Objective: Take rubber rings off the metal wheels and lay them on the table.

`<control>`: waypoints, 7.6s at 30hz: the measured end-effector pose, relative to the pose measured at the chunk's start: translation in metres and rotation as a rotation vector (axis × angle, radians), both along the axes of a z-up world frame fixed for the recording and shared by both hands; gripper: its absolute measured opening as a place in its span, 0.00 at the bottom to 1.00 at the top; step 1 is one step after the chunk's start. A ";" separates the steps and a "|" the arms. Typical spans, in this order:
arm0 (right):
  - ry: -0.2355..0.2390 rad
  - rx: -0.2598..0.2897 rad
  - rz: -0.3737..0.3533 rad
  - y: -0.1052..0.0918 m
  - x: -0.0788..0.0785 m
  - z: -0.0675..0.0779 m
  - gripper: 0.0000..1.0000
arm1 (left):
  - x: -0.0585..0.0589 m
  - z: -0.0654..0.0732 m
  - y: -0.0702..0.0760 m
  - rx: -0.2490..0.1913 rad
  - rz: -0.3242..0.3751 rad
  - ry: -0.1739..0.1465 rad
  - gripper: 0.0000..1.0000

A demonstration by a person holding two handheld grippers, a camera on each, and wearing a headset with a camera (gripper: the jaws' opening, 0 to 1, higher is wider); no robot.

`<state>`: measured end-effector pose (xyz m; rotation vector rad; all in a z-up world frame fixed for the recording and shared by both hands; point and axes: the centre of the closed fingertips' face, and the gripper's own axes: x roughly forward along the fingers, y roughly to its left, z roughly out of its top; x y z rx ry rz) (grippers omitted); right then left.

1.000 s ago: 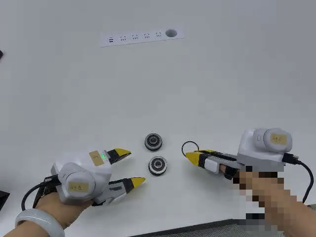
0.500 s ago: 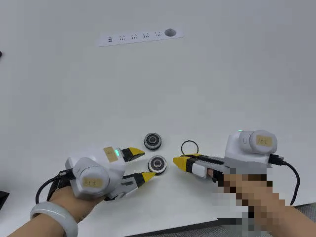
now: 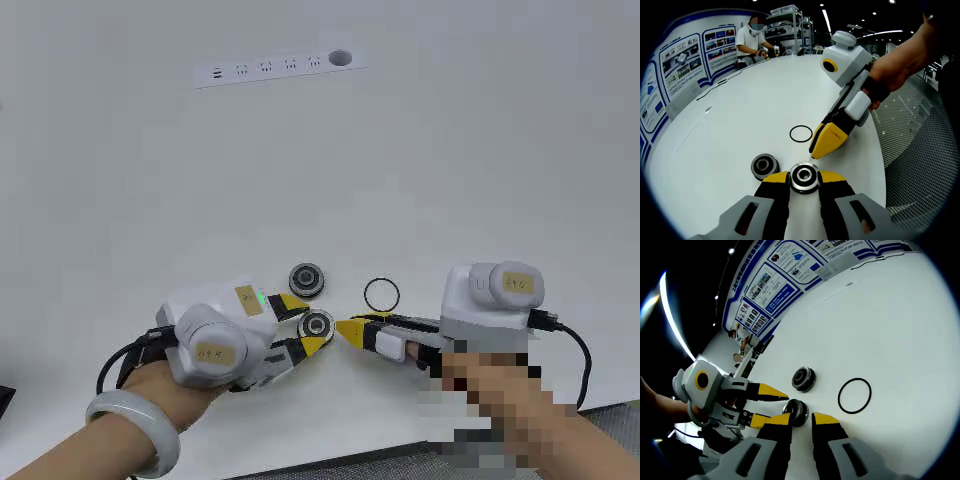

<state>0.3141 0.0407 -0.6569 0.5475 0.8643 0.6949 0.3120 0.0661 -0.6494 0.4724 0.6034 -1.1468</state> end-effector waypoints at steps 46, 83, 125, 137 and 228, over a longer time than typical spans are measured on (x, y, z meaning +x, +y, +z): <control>0.149 0.171 0.001 0.020 -0.004 -0.002 0.17 | 0.000 -0.005 -0.001 -0.003 -0.003 0.005 0.14; 0.111 0.101 0.018 0.014 0.000 0.000 0.02 | 0.000 -0.005 -0.001 0.001 -0.005 0.006 0.14; 0.100 0.136 0.011 0.019 -0.001 0.010 0.02 | -0.001 0.000 0.019 -0.028 0.023 -0.014 0.31; 0.090 0.153 0.029 0.025 -0.006 0.019 0.02 | -0.004 -0.004 0.038 -0.014 0.060 -0.009 0.40; -0.061 -0.053 -0.011 -0.008 0.041 0.012 0.16 | 0.046 0.016 0.037 -0.112 0.203 -0.029 0.44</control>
